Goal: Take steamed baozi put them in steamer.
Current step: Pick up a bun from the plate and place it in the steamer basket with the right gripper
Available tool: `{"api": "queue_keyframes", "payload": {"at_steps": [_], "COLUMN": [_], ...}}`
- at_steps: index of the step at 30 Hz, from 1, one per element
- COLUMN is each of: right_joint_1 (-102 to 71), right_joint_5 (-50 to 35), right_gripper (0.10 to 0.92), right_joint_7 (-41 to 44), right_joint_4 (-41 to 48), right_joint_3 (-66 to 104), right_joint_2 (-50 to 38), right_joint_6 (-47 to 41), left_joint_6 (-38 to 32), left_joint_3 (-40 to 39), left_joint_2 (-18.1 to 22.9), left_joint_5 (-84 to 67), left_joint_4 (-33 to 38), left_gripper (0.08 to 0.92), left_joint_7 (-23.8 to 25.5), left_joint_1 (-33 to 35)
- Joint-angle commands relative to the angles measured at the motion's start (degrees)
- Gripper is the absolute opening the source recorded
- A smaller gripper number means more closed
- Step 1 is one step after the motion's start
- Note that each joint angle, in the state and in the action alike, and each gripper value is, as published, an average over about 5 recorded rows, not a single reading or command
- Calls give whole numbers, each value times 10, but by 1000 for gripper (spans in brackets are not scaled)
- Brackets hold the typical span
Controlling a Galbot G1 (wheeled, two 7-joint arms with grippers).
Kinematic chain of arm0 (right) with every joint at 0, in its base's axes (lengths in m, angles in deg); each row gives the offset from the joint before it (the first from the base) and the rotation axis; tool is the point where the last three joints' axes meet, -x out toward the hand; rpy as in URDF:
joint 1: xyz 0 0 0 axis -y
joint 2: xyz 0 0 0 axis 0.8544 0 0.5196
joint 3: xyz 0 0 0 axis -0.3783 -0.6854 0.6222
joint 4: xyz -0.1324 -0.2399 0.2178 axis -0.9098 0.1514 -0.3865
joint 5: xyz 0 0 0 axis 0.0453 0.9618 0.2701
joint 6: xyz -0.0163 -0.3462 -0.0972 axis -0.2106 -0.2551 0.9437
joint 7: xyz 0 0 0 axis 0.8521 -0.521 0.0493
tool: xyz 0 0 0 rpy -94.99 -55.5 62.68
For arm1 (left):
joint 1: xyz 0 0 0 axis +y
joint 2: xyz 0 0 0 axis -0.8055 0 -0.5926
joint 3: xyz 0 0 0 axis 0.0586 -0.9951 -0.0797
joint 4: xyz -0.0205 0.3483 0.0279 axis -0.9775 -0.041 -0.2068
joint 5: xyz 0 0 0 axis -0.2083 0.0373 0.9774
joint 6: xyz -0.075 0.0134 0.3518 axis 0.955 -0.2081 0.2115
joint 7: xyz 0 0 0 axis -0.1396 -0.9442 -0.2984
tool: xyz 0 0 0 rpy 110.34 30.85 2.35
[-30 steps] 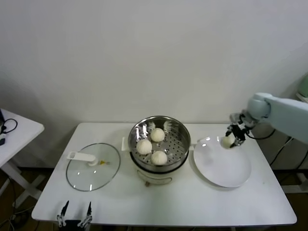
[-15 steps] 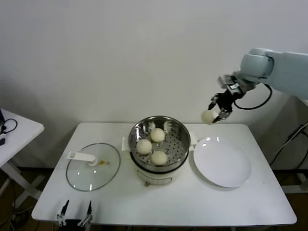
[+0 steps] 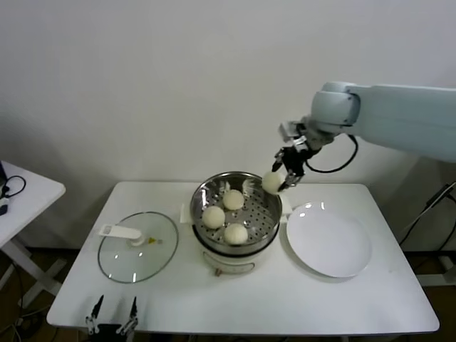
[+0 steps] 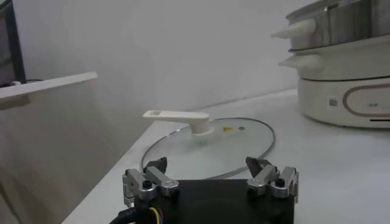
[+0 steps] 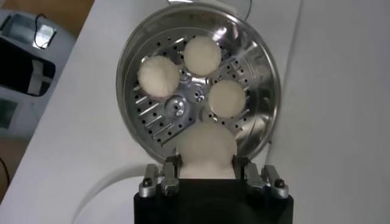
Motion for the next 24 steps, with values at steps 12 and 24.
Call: {"api": "queue_keyframes", "payload": {"at_steps": [12, 24], "right_joint_1": [-189, -198], "right_joint_5": [95, 112], "right_gripper": [577, 583], "right_joint_7": [-51, -54], "right_joint_4": [51, 59], "right_joint_3": [75, 77], "right_joint_2": [55, 59], "right_joint_6": [-26, -24], "left_joint_6": [-1, -3], "left_joint_3": [3, 2], "left_joint_2": [-4, -5], "left_joint_5": [0, -1], "left_joint_4": [-12, -13], "left_gripper": [823, 823], "left_joint_7": [1, 0], "left_joint_1": [-6, -7]}}
